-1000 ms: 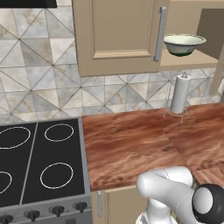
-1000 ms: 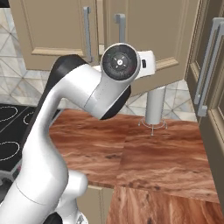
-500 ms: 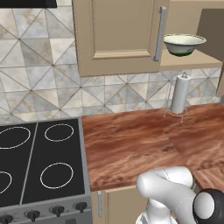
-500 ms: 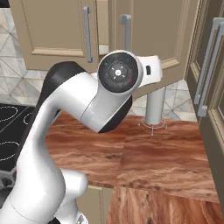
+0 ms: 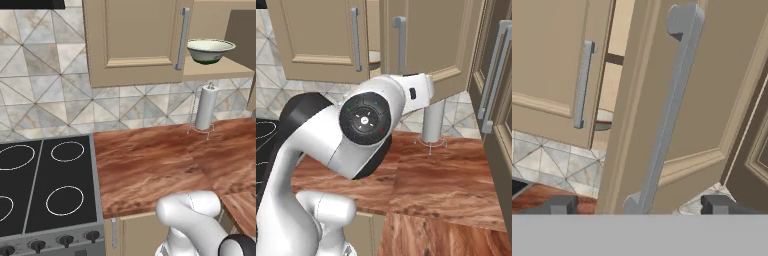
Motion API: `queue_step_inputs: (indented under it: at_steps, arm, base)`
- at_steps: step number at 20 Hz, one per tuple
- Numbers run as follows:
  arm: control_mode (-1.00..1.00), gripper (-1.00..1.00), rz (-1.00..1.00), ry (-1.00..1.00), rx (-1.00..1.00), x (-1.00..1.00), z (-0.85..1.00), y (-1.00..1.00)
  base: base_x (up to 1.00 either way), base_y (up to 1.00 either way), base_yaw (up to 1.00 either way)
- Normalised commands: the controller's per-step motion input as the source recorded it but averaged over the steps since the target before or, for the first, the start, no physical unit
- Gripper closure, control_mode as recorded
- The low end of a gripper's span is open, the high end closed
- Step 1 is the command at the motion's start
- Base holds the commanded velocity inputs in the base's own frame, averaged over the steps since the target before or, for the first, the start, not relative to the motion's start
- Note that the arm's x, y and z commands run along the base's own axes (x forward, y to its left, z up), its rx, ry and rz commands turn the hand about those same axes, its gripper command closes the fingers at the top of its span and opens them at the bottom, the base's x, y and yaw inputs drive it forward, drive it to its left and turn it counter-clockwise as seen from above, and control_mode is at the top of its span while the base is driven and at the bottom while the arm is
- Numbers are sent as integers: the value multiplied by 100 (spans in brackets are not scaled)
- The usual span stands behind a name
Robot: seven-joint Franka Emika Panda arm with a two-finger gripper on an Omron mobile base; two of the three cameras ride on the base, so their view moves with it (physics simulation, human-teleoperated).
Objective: Move the bowls from the cabinet to the plates on the dining table.
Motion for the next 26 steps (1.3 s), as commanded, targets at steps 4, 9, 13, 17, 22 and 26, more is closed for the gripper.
queue_step_inputs:
  at_steps: [4, 9, 13, 17, 22, 26]
  arm:
    - [-100, -100, 0, -16, -8, -21, 6, 50]
    - [-100, -100, 0, -16, -8, -19, 7, 50]
    - [-100, -100, 0, -15, -8, -19, 4, 51]
    - [-100, -100, -6, -15, -4, -3, 10, 47]
    - [-100, -100, -17, -5, -2, 12, -9, 26]
    - [-100, -100, -19, 0, -3, 20, -11, 20]
  base:
    - [0, 0, 0]
    - [0, 0, 0]
    - [0, 0, 0]
    - [0, 0, 0]
    - [0, 0, 0]
    - [0, 0, 0]
